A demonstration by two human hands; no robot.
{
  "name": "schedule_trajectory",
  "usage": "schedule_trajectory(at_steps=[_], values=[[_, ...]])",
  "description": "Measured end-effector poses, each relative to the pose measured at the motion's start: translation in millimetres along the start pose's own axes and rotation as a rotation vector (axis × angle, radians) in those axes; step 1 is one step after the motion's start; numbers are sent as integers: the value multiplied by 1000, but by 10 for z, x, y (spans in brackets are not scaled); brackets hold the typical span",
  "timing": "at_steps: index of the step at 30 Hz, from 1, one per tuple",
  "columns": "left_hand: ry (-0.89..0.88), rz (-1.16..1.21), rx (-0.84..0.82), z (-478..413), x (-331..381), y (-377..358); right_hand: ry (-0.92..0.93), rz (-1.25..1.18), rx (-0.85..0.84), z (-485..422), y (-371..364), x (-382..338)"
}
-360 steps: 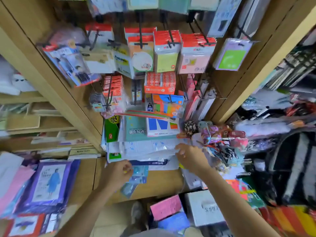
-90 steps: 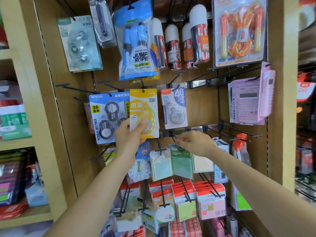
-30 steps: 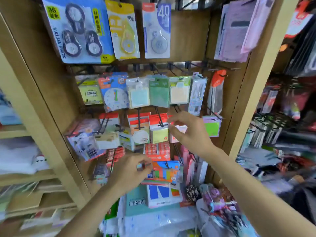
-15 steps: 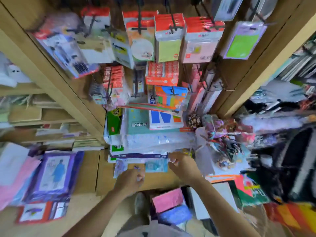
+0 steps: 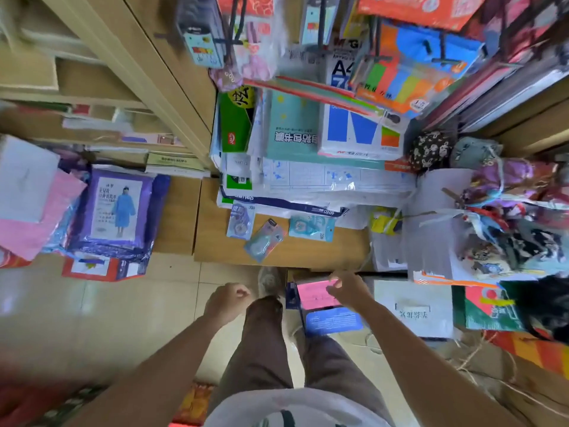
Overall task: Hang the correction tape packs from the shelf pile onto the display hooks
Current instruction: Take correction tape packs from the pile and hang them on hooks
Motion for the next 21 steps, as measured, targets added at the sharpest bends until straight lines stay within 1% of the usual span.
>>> schedule_trajectory(at_steps=[4, 7, 10, 12, 17, 21], values=[[68, 33, 54, -327, -363, 50, -50, -53, -38, -379, -211, -92], [68, 30, 58, -682, -544, -16, -29, -78, -41, -709, -335, -230], [19, -4, 38, -1093, -659, -162, -61, -165, -38, -1091, -438, -259], [-21, -32, 51, -1371, -714, -255, -96, -225, -3, -1356, -482, -232], [-122, -137, 218, -1920, -758, -393, -236, -329, 98, -1972, -527, -81], [-184, -235, 290, -2138, -690, -563, -299, -375, 157, -2359, -530, 23]])
Point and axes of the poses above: each hand's wrist, its own z-axis away from the middle knuckle, its own y-axis out of the back of the hand, x = y × z, the point moved 8 cm from there along -z, towards the middle knuckle, and after that the axes turned 14 degrees about -y, right-handed, at the moved point
